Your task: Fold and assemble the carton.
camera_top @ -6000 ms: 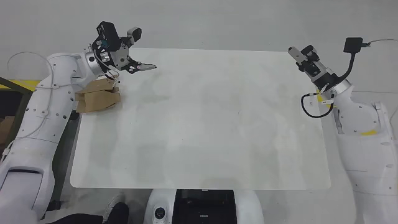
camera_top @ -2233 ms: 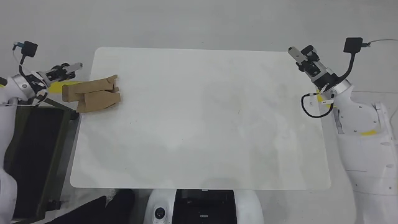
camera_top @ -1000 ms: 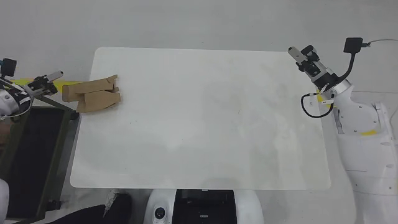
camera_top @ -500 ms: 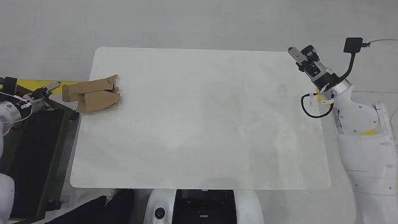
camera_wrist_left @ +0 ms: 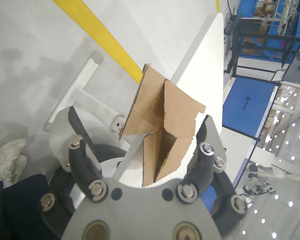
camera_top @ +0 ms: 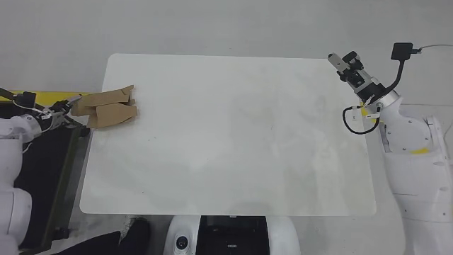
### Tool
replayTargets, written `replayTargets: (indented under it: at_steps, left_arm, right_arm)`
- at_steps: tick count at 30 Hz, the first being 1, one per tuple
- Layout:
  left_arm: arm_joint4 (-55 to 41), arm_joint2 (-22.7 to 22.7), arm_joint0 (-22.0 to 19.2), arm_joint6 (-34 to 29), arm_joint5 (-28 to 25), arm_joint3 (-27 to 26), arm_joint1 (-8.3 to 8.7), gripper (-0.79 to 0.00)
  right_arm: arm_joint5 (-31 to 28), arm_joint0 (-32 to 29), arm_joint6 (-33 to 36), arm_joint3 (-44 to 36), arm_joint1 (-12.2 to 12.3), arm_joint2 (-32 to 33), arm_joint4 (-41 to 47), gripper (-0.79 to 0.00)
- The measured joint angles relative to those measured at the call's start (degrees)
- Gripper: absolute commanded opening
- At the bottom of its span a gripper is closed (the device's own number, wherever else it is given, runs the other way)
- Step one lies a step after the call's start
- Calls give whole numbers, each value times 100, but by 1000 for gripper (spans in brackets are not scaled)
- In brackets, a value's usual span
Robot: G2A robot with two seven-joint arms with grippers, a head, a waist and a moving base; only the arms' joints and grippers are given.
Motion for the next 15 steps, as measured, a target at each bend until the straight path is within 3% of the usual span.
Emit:
replayTargets:
  at_steps: [2, 4, 6, 10, 11, 14, 15]
  left_arm:
    - [11, 12, -20, 22, 24, 29, -29, -166]
    - [34, 27, -43, 41, 62, 57, -60, -203]
    - [50, 35, -67, 55, 84, 82, -84, -403]
    - [56, 31, -104, 65, 112, 135, -114, -533]
    - [46, 24, -110, 64, 122, 148, -119, -634]
    - [-2, -9, -124, 39, 126, 188, -128, -723]
    - [-33, -29, -130, 17, 116, 204, -126, -785]
  right_arm:
    - [0, 0, 0, 0, 0, 0, 0, 0]
    - [0, 0, 0, 0, 0, 0, 0, 0]
    - [0, 0, 0, 0, 0, 0, 0, 0]
    - [0, 0, 0, 0, 0, 0, 0, 0]
    - [0, 0, 0, 0, 0, 0, 0, 0]
    - [0, 0, 0, 0, 0, 0, 0, 0]
    - [0, 0, 0, 0, 0, 0, 0, 0]
